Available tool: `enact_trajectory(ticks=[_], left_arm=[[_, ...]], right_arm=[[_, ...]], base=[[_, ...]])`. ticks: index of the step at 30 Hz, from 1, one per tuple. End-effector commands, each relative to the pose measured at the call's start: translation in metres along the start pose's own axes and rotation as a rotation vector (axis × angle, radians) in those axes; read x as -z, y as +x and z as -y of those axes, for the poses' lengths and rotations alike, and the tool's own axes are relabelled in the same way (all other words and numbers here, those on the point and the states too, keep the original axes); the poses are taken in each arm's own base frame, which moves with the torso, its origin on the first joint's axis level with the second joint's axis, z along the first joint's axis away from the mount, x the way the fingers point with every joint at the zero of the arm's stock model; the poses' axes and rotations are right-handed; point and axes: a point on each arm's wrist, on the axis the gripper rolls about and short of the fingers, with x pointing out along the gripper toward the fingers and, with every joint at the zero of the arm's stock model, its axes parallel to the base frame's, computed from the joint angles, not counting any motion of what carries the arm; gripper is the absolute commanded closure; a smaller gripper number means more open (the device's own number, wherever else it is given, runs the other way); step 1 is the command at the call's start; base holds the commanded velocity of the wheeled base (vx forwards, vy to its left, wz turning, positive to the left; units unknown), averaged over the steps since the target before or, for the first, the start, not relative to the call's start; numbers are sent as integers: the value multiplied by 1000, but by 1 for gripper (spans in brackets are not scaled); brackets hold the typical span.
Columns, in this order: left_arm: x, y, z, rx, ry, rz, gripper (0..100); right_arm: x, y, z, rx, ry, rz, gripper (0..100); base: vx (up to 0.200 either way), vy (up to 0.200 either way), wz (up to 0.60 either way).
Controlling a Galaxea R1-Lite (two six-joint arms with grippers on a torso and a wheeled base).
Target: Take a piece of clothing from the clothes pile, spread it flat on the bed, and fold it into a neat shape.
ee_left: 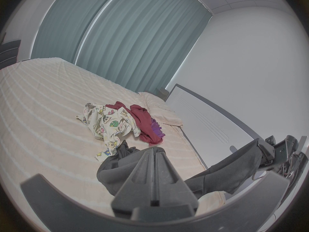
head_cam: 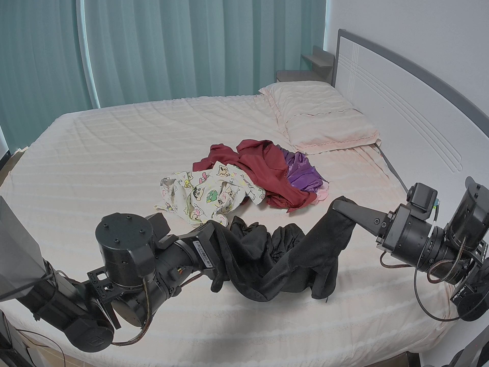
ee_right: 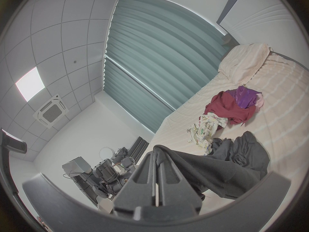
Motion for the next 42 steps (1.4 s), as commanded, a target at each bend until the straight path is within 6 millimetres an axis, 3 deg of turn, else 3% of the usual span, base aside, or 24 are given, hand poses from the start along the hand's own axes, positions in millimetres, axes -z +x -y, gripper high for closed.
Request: enact_trajectory(ticks=[1, 14, 26, 42], left_arm=[[2, -8, -4, -5, 6, -13, 100], [10, -19, -13, -25, 11, -59, 100], [8, -16, -11, -24, -4, -46, 100], [5, -13, -12, -31, -30, -32, 100]], right_arm=[[5, -3, 4, 27, 10, -15, 100], [8, -2, 5, 30, 13, -27, 100], [10, 1, 7, 32, 15, -38, 100], [17, 4, -5, -17, 8, -67, 100]], base=[[-200, 0, 0], [-200, 0, 0], [0, 0, 0], [0, 200, 0]])
